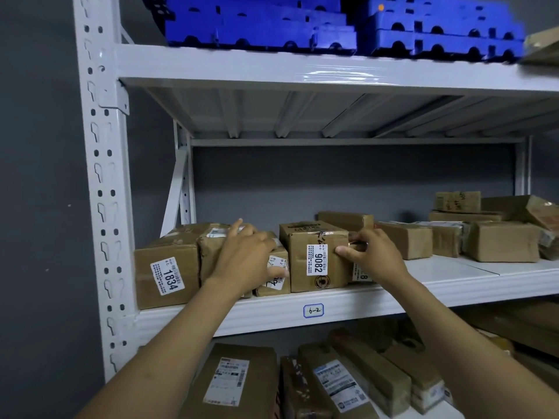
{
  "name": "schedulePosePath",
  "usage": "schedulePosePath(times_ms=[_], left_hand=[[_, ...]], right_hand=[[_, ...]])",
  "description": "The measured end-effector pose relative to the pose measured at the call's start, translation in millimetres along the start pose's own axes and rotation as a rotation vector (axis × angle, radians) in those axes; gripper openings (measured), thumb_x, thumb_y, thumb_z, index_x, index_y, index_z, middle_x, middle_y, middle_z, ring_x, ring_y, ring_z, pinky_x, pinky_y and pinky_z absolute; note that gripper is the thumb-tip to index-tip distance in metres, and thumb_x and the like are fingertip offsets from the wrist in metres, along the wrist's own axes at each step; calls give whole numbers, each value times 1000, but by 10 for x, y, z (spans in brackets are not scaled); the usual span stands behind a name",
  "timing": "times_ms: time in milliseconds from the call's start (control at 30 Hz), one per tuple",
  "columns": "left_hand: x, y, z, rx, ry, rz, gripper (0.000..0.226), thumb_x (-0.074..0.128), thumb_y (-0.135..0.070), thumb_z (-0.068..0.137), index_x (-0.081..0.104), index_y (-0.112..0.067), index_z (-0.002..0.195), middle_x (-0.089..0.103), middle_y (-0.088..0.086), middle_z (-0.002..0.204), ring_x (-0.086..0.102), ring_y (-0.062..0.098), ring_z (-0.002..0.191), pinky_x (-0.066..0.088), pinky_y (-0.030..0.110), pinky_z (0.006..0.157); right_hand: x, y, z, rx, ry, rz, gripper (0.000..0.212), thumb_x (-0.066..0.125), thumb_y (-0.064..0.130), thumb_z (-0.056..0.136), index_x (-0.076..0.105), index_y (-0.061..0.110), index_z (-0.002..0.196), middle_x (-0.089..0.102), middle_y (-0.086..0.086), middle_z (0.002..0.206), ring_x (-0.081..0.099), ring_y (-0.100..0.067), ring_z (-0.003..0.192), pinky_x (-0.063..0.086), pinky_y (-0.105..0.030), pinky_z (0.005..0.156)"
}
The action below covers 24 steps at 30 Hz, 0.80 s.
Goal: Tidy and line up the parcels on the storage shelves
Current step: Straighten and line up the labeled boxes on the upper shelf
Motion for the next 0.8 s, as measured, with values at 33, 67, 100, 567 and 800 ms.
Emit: schedulePosePath(times_ms=[33, 67, 100, 567, 800], left_hand=[[2, 9, -3, 4, -6, -6, 64, 51, -73, 79, 55, -35, 130, 57, -8, 133, 38, 18, 132, 5, 42, 118], [2, 26, -4, 10, -10, -18, 62, 53, -71, 80, 55, -35, 130, 56, -9, 133, 38, 18, 132, 6, 41, 118], [-4, 45, -3, 16, -14, -34, 60, 53, -69, 81, 55, -35, 130, 56, -9, 133, 39, 17, 132, 7, 40, 118], [-292, -222, 85, 12, -135, -129, 59, 44, -63, 91, 44, -28, 139, 54, -4, 128, 47, 17, 118, 41, 34, 95], [-426, -1055, 572, -29, -153, -95, 52, 45, -57, 93, 52, -26, 134, 56, -1, 125, 47, 20, 118, 39, 34, 93]], right_hand=[[-16, 7, -6, -6, 4, 6, 43, 73, 49, 78, 63, 23, 111, 53, 2, 117, 52, -13, 94, 48, -28, 80], [-47, 6, -19, -12, 7, 13, 40, 74, 45, 79, 64, 23, 111, 53, 4, 114, 52, -12, 93, 46, -24, 75], [-86, -7, -31, -17, 6, 24, 38, 75, 40, 80, 65, 23, 111, 52, 6, 111, 52, -11, 92, 43, -19, 69], [-69, 17, -58, -216, 209, -328, 65, 66, 50, 84, 41, 31, 141, 45, 2, 144, 44, -21, 128, 40, -38, 104], [-550, -496, 131, -379, 196, -477, 47, 52, 59, 87, 55, 31, 124, 57, 4, 131, 53, -20, 114, 44, -33, 86]])
Point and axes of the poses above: each hand's wrist, its own z-axis towards the middle knuckle, its own x-axis out of the palm, y = z × x, the point moved 9 cm from there along z, towards the middle knuckle
